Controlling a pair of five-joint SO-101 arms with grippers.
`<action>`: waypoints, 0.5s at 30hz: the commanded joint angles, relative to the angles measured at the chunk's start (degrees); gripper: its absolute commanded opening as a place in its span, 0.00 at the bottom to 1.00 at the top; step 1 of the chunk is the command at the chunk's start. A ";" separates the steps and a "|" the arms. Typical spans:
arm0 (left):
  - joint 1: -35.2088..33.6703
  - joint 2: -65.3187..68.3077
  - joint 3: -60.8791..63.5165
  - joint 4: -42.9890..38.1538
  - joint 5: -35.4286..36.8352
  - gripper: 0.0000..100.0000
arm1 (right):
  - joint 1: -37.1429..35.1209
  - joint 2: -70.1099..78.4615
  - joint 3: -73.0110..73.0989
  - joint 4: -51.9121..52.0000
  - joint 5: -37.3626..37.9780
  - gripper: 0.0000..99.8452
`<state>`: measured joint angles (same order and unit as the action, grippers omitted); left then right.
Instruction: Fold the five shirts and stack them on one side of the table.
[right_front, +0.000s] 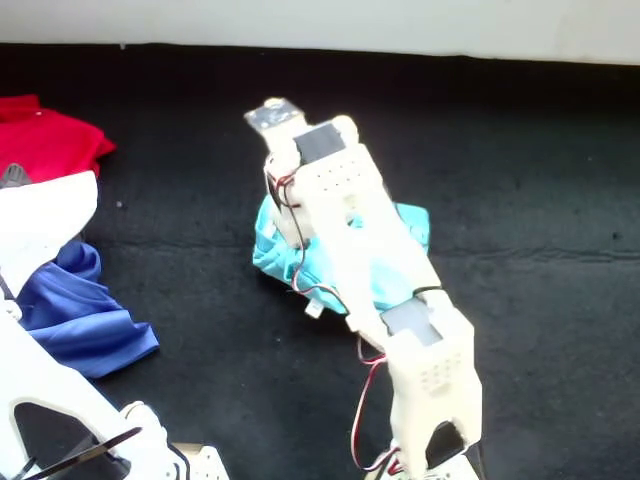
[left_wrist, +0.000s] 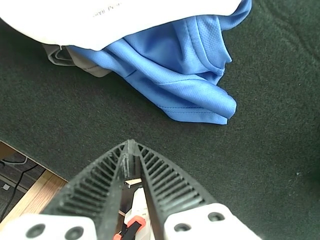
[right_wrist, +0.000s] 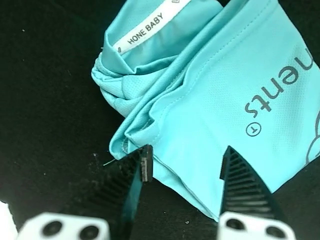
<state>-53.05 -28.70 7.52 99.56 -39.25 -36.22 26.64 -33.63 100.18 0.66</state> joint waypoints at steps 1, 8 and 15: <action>-0.04 -1.80 -1.45 -0.62 -0.18 0.01 | -3.74 -2.15 -2.51 0.92 -2.64 0.24; -0.04 -1.80 -1.45 -0.70 -0.18 0.01 | -7.60 1.45 -2.15 0.92 -2.64 0.24; -0.04 -1.71 -1.45 -0.70 -0.18 0.01 | -7.34 9.71 -2.59 0.92 -2.20 0.24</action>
<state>-53.05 -28.70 7.52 99.56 -39.25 -43.25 35.69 -33.63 100.18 -1.45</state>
